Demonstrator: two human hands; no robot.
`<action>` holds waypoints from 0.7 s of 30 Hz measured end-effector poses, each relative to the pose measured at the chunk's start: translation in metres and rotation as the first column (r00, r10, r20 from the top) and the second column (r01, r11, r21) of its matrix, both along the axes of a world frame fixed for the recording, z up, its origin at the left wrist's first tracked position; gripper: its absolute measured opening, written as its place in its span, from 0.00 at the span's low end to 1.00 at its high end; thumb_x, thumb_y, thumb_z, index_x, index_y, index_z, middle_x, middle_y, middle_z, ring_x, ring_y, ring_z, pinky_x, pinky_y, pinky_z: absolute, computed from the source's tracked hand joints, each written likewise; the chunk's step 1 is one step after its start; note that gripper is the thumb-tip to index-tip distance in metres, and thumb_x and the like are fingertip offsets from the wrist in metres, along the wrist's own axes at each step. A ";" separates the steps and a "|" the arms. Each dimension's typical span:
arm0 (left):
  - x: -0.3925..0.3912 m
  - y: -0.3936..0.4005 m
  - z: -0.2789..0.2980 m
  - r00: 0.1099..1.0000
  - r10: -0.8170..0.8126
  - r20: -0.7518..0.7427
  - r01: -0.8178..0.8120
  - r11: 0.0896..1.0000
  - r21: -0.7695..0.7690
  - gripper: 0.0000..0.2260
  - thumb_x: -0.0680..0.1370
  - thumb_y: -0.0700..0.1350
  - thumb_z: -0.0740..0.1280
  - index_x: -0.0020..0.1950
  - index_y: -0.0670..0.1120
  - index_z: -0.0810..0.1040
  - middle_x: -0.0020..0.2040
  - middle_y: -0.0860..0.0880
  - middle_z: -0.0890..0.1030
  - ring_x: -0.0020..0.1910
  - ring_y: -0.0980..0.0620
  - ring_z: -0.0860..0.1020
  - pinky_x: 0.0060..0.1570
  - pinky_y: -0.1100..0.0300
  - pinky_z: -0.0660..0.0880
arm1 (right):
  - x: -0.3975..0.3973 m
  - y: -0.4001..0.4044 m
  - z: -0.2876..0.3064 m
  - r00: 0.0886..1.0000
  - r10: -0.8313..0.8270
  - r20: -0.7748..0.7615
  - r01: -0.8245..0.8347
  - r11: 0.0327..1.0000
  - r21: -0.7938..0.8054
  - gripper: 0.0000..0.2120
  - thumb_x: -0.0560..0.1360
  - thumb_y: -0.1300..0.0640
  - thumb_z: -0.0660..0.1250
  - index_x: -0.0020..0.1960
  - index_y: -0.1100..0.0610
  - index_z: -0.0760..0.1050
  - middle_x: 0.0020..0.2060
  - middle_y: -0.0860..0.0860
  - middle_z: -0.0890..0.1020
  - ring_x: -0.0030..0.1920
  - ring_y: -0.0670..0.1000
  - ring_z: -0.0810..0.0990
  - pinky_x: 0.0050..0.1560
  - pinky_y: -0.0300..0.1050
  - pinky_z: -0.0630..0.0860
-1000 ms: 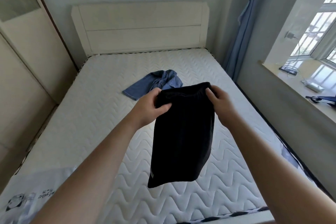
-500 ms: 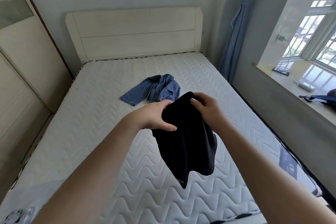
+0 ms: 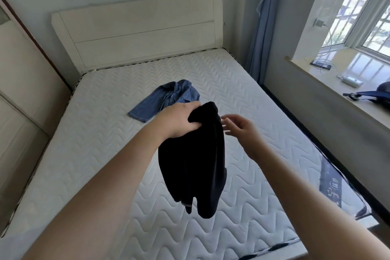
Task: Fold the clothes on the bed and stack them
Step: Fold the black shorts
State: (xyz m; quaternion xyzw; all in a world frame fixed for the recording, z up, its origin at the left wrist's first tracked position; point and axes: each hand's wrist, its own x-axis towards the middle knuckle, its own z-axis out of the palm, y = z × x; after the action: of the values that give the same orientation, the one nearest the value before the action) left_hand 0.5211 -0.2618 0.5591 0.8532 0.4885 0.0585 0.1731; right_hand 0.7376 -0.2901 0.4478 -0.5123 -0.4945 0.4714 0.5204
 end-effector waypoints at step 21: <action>0.021 0.044 0.023 0.983 0.051 0.177 -0.037 0.996 -0.084 0.16 0.73 0.50 0.74 0.59 0.59 0.77 0.49 0.65 0.81 0.51 0.69 0.77 0.50 0.75 0.69 | 0.073 0.006 -0.197 0.994 -0.013 -0.105 -0.061 0.734 -0.676 0.44 0.66 0.23 0.56 0.71 0.51 0.70 0.70 0.49 0.71 0.73 0.52 0.64 0.74 0.54 0.55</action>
State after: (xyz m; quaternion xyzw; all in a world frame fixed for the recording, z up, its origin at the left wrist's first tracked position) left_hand 0.5419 -0.2174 0.5824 0.8259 0.4916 0.1192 0.2491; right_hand 0.8105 -0.2839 0.2511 -0.6353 -0.2680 0.6514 0.3166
